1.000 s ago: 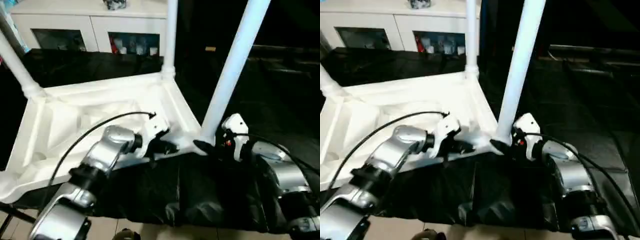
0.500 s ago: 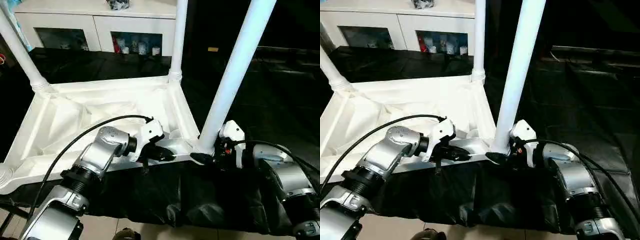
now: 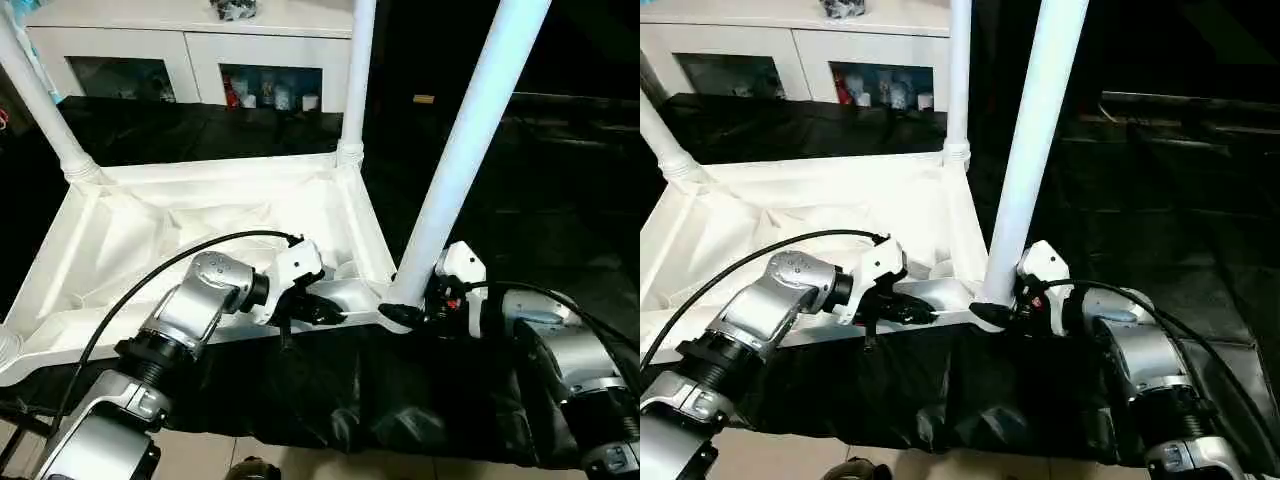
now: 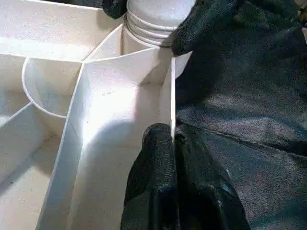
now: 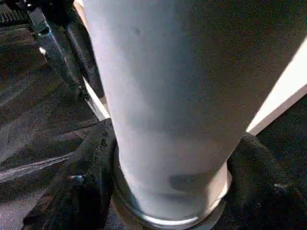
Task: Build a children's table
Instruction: Rotate leg to tighten
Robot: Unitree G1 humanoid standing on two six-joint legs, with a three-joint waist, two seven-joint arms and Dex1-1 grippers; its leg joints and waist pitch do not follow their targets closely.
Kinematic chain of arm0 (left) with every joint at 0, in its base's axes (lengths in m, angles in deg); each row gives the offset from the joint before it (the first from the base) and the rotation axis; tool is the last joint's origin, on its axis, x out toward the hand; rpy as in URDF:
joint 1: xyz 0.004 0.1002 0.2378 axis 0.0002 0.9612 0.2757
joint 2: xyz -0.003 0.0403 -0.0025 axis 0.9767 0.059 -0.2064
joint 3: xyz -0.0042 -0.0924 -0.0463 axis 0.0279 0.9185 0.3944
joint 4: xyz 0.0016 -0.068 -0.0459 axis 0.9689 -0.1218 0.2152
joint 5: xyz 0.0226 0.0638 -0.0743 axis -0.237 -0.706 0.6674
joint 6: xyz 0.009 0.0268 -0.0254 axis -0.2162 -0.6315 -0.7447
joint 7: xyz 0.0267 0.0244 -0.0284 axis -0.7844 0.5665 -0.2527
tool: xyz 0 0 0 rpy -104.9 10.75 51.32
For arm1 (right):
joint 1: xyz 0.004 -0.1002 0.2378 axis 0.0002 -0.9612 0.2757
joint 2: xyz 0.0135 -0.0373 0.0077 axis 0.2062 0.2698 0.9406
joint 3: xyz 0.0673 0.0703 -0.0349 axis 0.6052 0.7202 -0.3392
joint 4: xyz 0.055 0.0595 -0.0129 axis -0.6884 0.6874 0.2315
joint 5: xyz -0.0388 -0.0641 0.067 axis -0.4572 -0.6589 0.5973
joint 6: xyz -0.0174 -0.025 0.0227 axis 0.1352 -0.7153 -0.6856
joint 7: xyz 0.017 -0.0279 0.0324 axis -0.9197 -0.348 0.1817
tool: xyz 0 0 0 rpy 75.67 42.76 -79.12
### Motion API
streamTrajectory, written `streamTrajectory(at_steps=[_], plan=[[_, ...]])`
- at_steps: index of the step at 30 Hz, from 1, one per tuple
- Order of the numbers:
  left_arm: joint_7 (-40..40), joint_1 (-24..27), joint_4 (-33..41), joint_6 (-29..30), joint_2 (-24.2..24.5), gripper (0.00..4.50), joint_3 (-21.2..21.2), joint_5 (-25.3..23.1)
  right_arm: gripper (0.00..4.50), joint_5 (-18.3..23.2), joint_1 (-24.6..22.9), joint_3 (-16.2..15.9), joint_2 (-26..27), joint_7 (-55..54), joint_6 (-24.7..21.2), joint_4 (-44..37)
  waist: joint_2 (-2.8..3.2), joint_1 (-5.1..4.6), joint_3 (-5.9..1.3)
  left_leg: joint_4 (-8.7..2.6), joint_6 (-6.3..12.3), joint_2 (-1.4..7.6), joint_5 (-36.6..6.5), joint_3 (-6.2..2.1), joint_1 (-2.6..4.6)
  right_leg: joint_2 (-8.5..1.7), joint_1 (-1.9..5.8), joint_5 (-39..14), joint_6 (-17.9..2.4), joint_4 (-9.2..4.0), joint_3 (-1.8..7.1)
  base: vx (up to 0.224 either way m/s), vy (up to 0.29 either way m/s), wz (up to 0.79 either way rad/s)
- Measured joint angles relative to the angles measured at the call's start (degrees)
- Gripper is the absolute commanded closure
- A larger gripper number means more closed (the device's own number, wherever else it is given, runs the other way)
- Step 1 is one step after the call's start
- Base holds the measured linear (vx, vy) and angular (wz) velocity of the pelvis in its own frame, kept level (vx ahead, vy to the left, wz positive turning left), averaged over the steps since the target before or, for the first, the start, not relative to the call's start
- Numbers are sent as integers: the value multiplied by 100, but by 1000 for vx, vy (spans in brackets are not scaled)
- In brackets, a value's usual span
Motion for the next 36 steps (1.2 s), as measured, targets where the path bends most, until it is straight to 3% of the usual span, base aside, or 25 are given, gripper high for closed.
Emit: streamTrajectory(at_steps=[4, 11, 17, 19, 21, 28, 36], plan=[[585, -5, -122, 64, -262, 450, 138, -85, 178, -77, -9, 215, 390, -823, -86, 123, -1, -17, -1, 0, -2, 0, 0, 0, 18, 0, 14, 3, -3, 2, 2, 0, 0, 0], [2456, -323, -822, 206, -1441, 450, 387, -347, 179, -315, 450, 967, 1373, -3450, -194, 845, 3, -75, -4, 1, -6, -11, 2, 0, 36, -3, 39, 4, -4, -15, 15, 0, 0, 0], [2850, -478, -1104, 166, -1700, 450, 442, -325, 180, -419, 524, 1145, 1665, -4249, -270, 825, 7, -54, -7, -4, -6, -10, 2, -5, 31, -3, 39, 13, 7, -13, 8, 0, 0, 0], [2844, -478, -1104, 154, -1698, 450, 442, -325, 180, -432, 524, 1147, 1667, -4251, -270, 818, 7, -56, -7, -4, -6, -10, 2, -6, 29, -3, 38, 13, 7, -14, 7, 0, 0, 0], [2813, -478, -1103, 129, -1684, 450, 441, -335, 124, -431, 524, 1148, 1672, -4249, -259, 815, 7, -60, -7, -5, -6, -10, 2, -6, 27, -3, 36, 13, 7, -16, 7, 0, 0, 0], [2365, -393, -921, -52, -1389, 450, 381, -303, 64, -211, 397, 1113, 1520, -3588, -224, 619, 10, -98, -5, -15, -6, -8, 2, -6, 12, -2, 11, 13, 8, -14, 3, 0, 0, 0], [1528, -359, -825, -291, -870, 450, 304, -219, 64, -83, 207, 729, 744, -2080, -124, 343, 18, -98, 0, -15, -6, -6, 2, -6, -3, 0, 1, 13, 8, -18, 0, 0, 0, 0]])
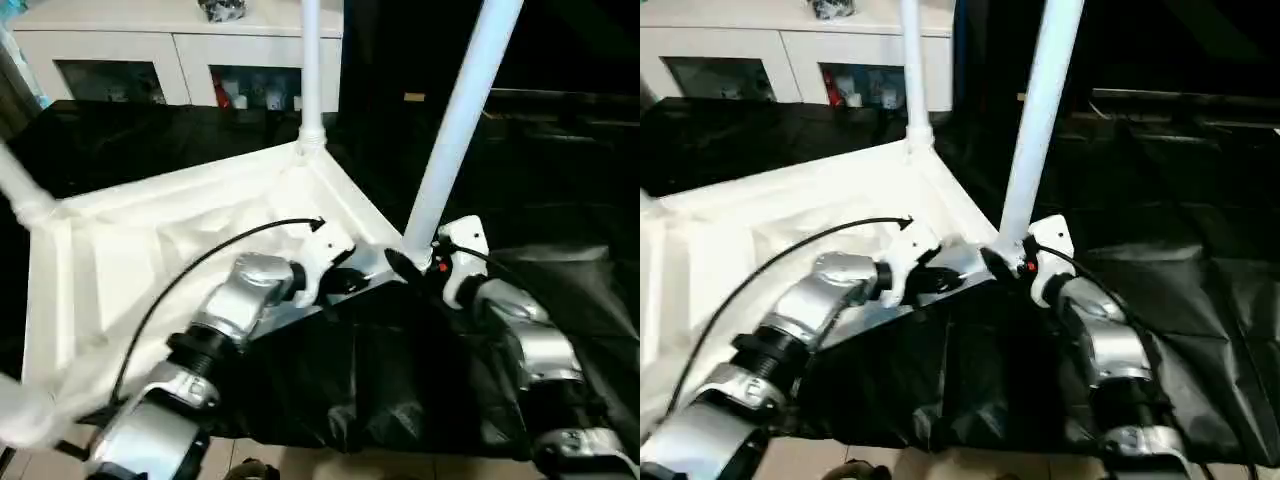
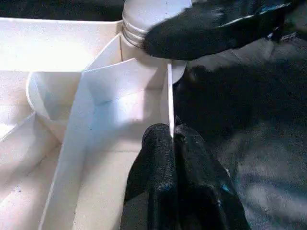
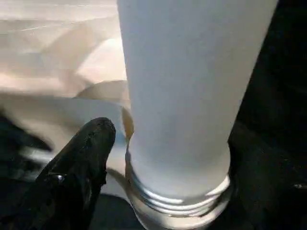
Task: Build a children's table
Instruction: Rotate leg to tighten
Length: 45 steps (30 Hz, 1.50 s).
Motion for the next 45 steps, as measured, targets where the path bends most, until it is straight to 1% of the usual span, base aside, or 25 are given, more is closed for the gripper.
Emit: streamTrajectory(at_steps=[3, 4, 8, 10, 12, 13, 14, 16, 19, 22, 24, 29, 31, 34, 37, 38, 41, 45], plan=[[-456, 77, 166, -77, 266, 450, -93, 40, 64, 28, -103, -230, -436, 806, 27, -177, 0, 31, 0, 3, 1, 0, 0, 0, -2, 0, 1, 0, 0, -2, 1, 0, 0, 0], [-569, 102, 185, -113, 316, 450, -100, 42, 64, 38, -108, -279, -508, 987, 38, -181, 0, 39, 0, 4, 1, 0, 0, 0, -2, 0, 1, 0, 0, -2, 0, 0, 0, 0], [-1287, 249, 451, -170, 640, 450, -245, 174, 64, 104, -263, -579, -859, 1891, 78, -418, 0, 128, 0, 4, 1, 3, 0, 0, -1, 0, 2, 0, 0, 0, -3, 0, 0, 0], [-1490, 304, 520, -170, 719, 450, -271, 222, 64, 164, -282, -688, -892, 2126, 61, -508, 0, 147, 0, 5, 1, 3, 0, 0, -3, -1, 2, 0, 0, 0, -2, 0, 0, 0], [-1624, 310, 544, -170, 771, 450, -287, 242, 64, 215, -292, -736, -938, 2307, 55, -535, 0, 166, 0, 9, 1, 3, 0, 1, -3, -1, 4, 0, -1, 1, -1, 0, 0, 0], [-1663, 311, 544, -169, 781, 450, -298, 246, 92, 219, -294, -756, -970, 2370, 51, -541, 0, 168, 0, 10, 1, 3, 0, 1, -3, -1, 4, 0, -1, 1, 0, 0, 0, 0], [-1719, 312, 544, -169, 793, 450, -307, 251, 100, 221, -294, -786, -1015, 2451, 50, -553, 0, 169, 0, 10, 1, 2, 0, 1, -2, -1, 5, 1, -2, 2, 1, 0, 0, 0], [-1796, 317, 545, -168, 806, 450, -314, 257, 100, 221, -294, -802, -1053, 2490, 50, -554, 0, 170, 0, 11, 0, 2, 0, 1, -2, -1, 6, 1, -2, 2, 1, 0, 0, 0], [-1917, 340, 614, -132, 870, 450, -345, 261, 142, 215, -293, -899, -1111, 2674, 64, -566, 0, 171, 0, 10, 0, 3, 0, 1, -1, -1, 5, 1, -1, 6, -1, 0, 0, 0], [-2003, 343, 648, -119, 909, 450, -373, 262, 146, 209, -293, -936, -1153, 2763, 85, -577, 0, 180, 0, 10, 1, 3, 0, 1, -1, -1, 5, 0, -1, 4, 0, 0, 0, 0], [-2012, 343, 648, -117, 910, 450, -373, 262, 174, 211, -293, -937, -1156, 2774, 86, -577, 0, 180, 0, 11, 1, 3, 0, 1, -1, -1, 6, 0, -1, 4, 0, 0, 0, 0], [-2018, 342, 648, -113, 910, 450, -372, 261, 181, 219, -293, -932, -1146, 2779, 86, -572, 0, 184, 0, 11, 1, 3, 0, 1, -1, -1, 5, 0, -1, 5, -1, 0, 0, 0], [-1954, 342, 642, -113, 896, 450, -372, 248, 181, 222, -300, -880, -1053, 2717, 74, -552, 0, 183, 0, 11, 1, 3, 0, 1, -1, -1, 5, 1, -1, 5, -1, 0, 0, 0], [-1479, 308, 514, -114, 703, 450, -262, 134, 181, 218, -320, -611, -742, 2136, 24, -361, -1, 167, 0, 13, 0, 3, 0, 1, 7, -1, 11, 2, -4, 8, 1, 0, 0, 0], [-803, 140, 206, -98, 358, 450, -166, -13, 181, 172, -206, -303, -349, 1171, -22, -63, -1, 104, 0, 15, 0, 2, 0, 0, 15, -1, 18, 3, -5, 8, 2, 0, 0, 0], [-449, 61, 65, -47, 151, 450, -125, -74, 181, 141, -147, -143, -169, 695, -51, 59, 0, 95, 0, 15, -1, 0, 1, 0, 17, -1, 19, 3, -6, 6, 4, 0, 0, 0], [25, -30, -74, 51, -128, 450, -95, -97, 181, 73, -57, 6, -17, 95, -134, 131, -1, 86, 0, 14, -1, -1, 1, 1, 16, -2, 18, 4, -5, 4, 6, 0, 0, 0], [750, -151, -278, 143, -528, 450, 0, -206, 181, -102, 103, 276, 421, -987, -140, 284, 1, 86, -1, 12, -2, -1, 2, 0, 15, -1, 16, 11, -1, 7, 4, 0, 0, 0]])
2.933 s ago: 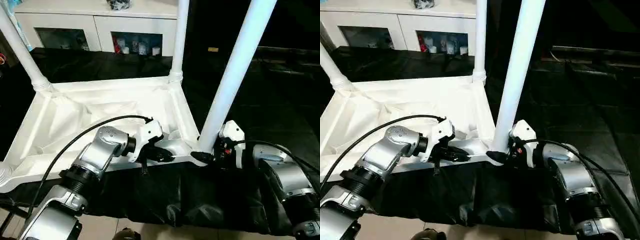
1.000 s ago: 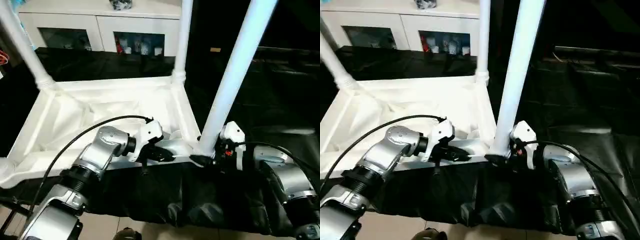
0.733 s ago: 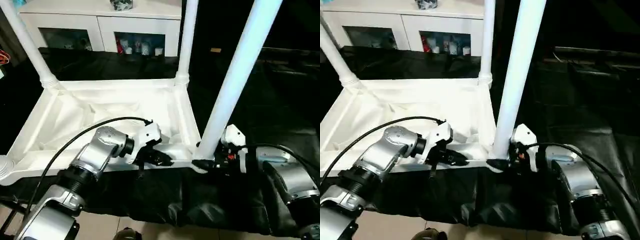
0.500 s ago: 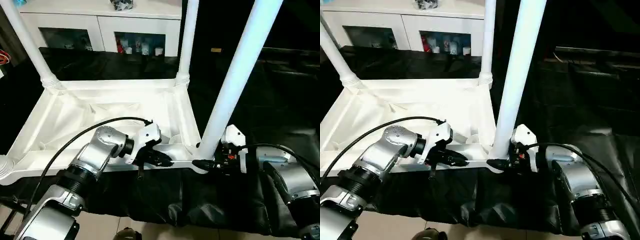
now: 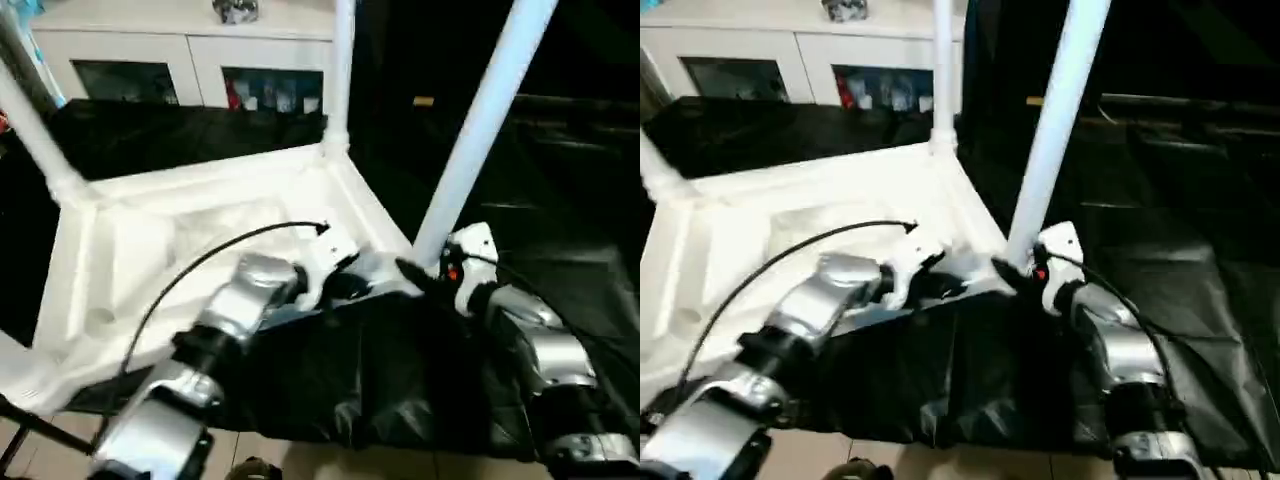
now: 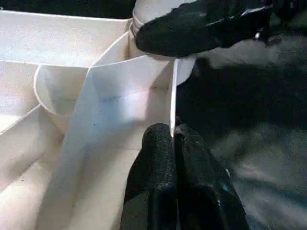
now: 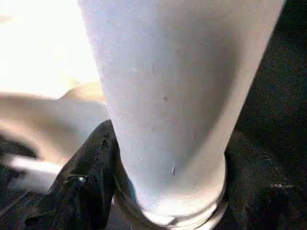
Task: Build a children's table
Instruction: Rotate leg to tighten
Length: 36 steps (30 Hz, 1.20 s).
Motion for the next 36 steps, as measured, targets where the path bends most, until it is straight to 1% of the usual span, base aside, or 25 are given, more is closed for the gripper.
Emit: streamTrajectory(at_steps=[2, 6, 7, 9, 11, 12, 13, 14, 16, 19, 23, 26, 29, 30, 31, 33, 34, 36], plan=[[225, -26, -49, 0, -139, 450, 34, -47, 181, -81, 34, 97, 165, -406, 6, 5, 2, 7, -2, -1, 0, 0, 0, 0, -4, 0, -2, -2, 3, -6, -1, 0, 0, 0], [267, -28, -46, -9, -169, 450, 35, -53, 181, -100, 37, 129, 234, -557, 30, -11, 4, 6, -2, -1, 2, 0, -1, 0, -10, 0, -2, -5, 9, -15, -1, 0, 0, 0], [253, -27, -38, -17, -156, 450, 27, -54, 146, -72, 36, 150, 247, -554, 14, -20, 4, 4, -2, -1, 2, 0, -1, 0, -10, 0, -2, -5, 9, -15, -1, 0, 0, 0], [185, -22, -13, -25, -102, 450, 8, -52, 111, 72, 19, 215, 282, -497, -45, -64, 4, -1, -2, -2, 2, 0, -1, 0, -10, 0, -3, -5, 9, -15, -2, 0, 0, 0], [1, 18, 61, -62, 7, 450, -18, -44, 106, 281, -94, 273, 286, -240, -113, -210, 10, -3, 0, -5, 2, 1, -1, 0, -9, 0, -5, -5, 9, -14, -2, 0, 0, 0], [-58, 26, 82, -65, 41, 450, -17, -43, 84, 313, -115, 273, 274, -143, -116, -235, 12, -10, 2, -5, 2, 1, -1, 0, -9, 0, -6, -5, 9, -14, -1, 0, 0, 0], [-124, 33, 101, -68, 69, 450, -26, -42, 84, 313, -119, 253, 243, -65, -115, -237, 14, -19, 2, -5, 2, 1, -1, 0, -9, 0, -7, -5, 9, -13, -1, 0, 0, 0], [-230, 52, 152, -79, 133, 450, -39, -41, 71, 295, -127, 156, 132, 110, -110, -246, 15, -34, 3, -6, 1, 1, -1, 0, -9, 0, -8, -5, 9, -12, -2, 0, 0, 0], [-517, 101, 257, -122, 298, 450, -89, -6, 71, 241, -195, -108, -163, 567, -91, -354, 16, -50, 4, -7, 1, 1, -1, 0, -9, 1, -8, -5, 9, -12, -2, 0, 0, 0], [-951, 166, 370, -177, 500, 450, -149, 40, 71, 153, -326, -351, -502, 1212, 26, -491, 17, -50, 4, -9, 1, 2, -1, 0, -8, 1, -8, -6, 10, -12, -3, 0, 0, 0], [-1483, 265, 541, -250, 775, 450, -254, 142, 71, 161, -447, -588, -877, 1978, 33, -713, 18, -30, 5, -9, 1, 2, -1, 0, -8, 1, -6, -6, 10, -11, -3, 0, 0, 0], [-2018, 318, 671, -285, 1036, 450, -345, 233, 71, 325, -556, -777, -1148, 2698, 0, -922, 18, 16, 5, -9, 1, 2, -1, 0, -5, 1, -5, -6, 10, -8, -2, 0, 0, 0], [-2335, 332, 712, -310, 1159, 450, -363, 243, 71, 400, -566, -893, -1307, 3125, -30, -989, 18, 40, 5, -8, 1, 2, -1, 0, -6, 0, -2, -5, 9, -8, -2, 0, 0, 0], [-2385, 333, 717, -312, 1180, 450, -364, 243, 84, 400, -570, -909, -1330, 3195, -35, -1011, 18, 43, 5, -8, 1, 2, -1, 0, -6, 0, -2, -5, 9, -8, -1, 0, 0, 0], [-2443, 339, 752, -312, 1212, 450, -378, 244, 84, 401, -570, -934, -1360, 3282, -35, -1029, 18, 43, 5, -7, 1, 2, -1, 0, -7, 0, -2, -5, 9, -8, -1, 0, 0, 0], [-2555, 345, 796, -312, 1268, 450, -409, 244, 104, 401, -571, -977, -1419, 3422, -36, -1057, 18, 47, 5, -7, 1, 2, -1, 0, -7, 0, -1, -5, 9, -8, -1, 0, 0, 0], [-2571, 349, 807, -312, 1278, 450, -415, 244, 104, 401, -571, -987, -1432, 3449, -36, -1061, 19, 49, 4, -7, 1, 2, -1, 0, -6, 0, -1, -5, 9, -8, -1, 0, 0, 0], [-2641, 367, 833, -311, 1302, 450, -419, 247, 137, 400, -571, -1012, -1470, 3540, -40, -1072, 19, 53, 4, -7, 1, 2, -1, 0, -7, 0, -1, -5, 9, -8, -1, 0, 0, 0]])
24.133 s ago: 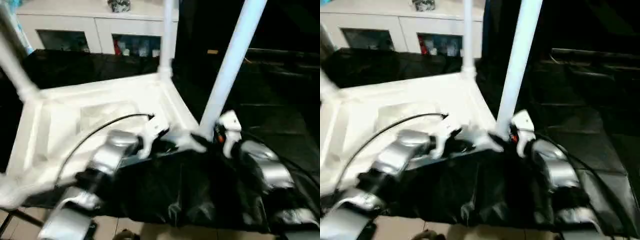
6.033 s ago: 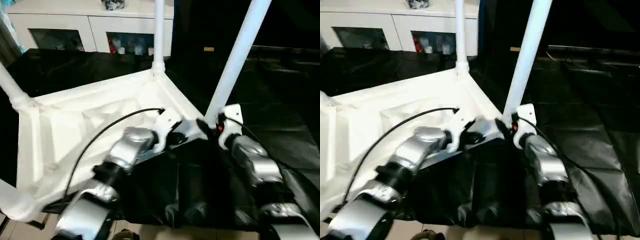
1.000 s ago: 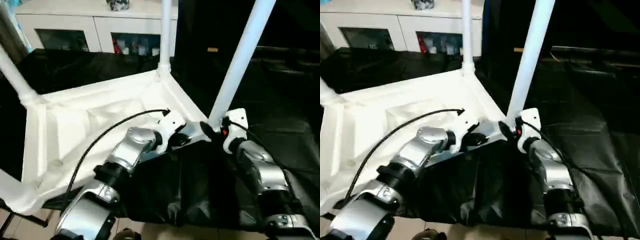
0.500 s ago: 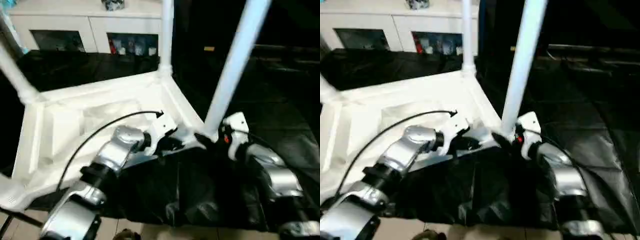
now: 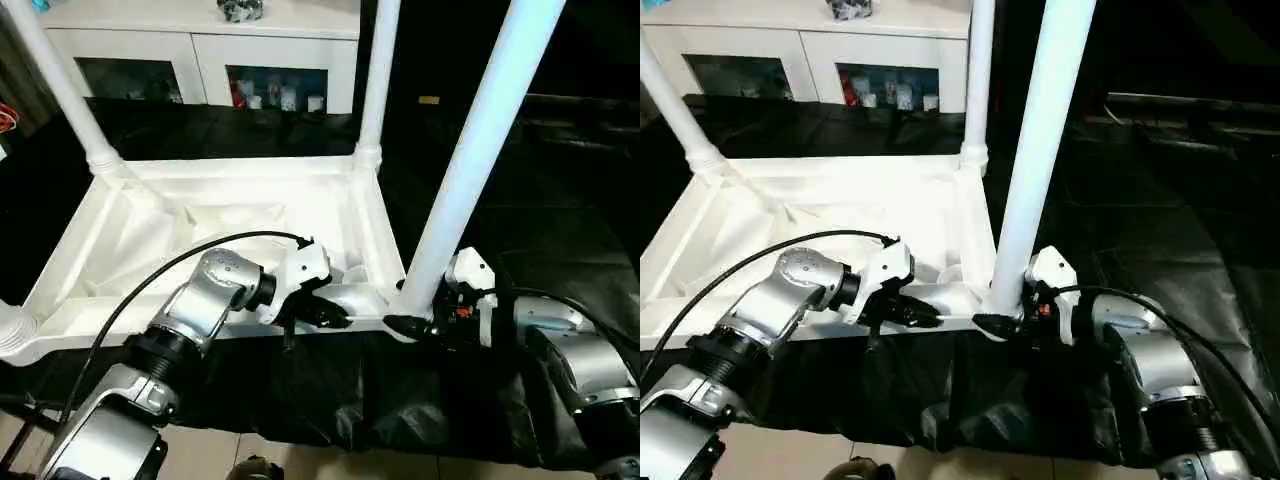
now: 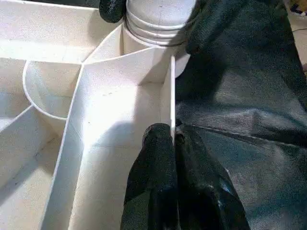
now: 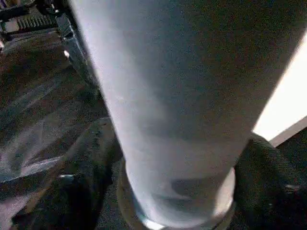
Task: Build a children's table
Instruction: Rotate leg to tighten
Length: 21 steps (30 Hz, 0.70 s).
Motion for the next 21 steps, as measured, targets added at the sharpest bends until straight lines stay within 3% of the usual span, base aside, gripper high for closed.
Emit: streamTrajectory(at_steps=[9, 14, 21], plan=[[-65, 30, 44, 5, 1, 450, -1, -5, 178, 1, -21, -9, -1, 111, 0, -16, 2, 33, -1, 0, 0, 0, 0, 0, -1, 0, 0, 0, 0, -1, 0, 0, 0, 0], [399, 28, -125, 8, -243, 450, 104, -75, 183, -77, -84, 179, 160, -369, 63, 77, 7, 75, -5, 1, 0, -1, 0, 0, 13, -1, 9, 1, -1, 2, 2, 0, 0, 0], [1754, -207, -655, 102, -883, 450, 361, -307, 184, -337, 295, 700, 1026, -2298, 257, 866, 13, -68, -6, -1, -1, -4, 0, 0, 36, -1, 22, -16, 27, -4, 3, 0, 0, 0]])
